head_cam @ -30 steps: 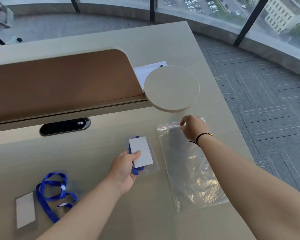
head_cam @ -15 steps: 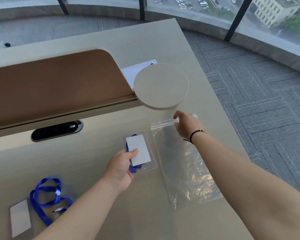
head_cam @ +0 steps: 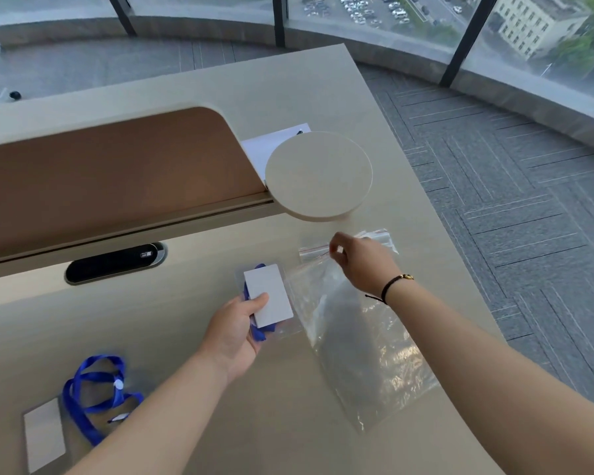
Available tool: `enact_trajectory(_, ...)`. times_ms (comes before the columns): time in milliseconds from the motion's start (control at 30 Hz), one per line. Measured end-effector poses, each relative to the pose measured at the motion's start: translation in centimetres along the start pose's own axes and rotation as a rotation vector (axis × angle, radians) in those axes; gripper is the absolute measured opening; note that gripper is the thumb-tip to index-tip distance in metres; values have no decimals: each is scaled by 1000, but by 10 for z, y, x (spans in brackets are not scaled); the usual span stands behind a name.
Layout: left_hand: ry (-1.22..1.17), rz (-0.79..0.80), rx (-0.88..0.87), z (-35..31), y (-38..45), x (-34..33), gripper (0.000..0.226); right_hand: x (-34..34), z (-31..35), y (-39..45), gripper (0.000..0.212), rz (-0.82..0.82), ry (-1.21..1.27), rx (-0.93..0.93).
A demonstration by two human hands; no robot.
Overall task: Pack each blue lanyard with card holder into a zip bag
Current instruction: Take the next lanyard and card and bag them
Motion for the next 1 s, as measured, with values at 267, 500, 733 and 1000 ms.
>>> enact_trajectory(267,28,173,-41,-37,-41,7,40,7,71,-68,11,-10,295,131)
enact_trajectory(500,159,229,-31,-38,-102,43,39,6,148,-127,7,-18,381,224)
enact_trajectory(733,286,138,-143,-39,-162,107,28,-5,210,-176,9,4,351,214)
enact_trajectory(1000,232,24,-160,-41,-217,180,23,-5,288,-233,6,40,339,148)
Point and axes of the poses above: each hand's wrist, its own y-axis towards the middle knuckle, its own x-axis out of the back of the hand, z = x × y, the point moved 7 cm from there along y, towards the middle knuckle, and after that the axes turned 9 degrees about -y, right-handed, at the moved point
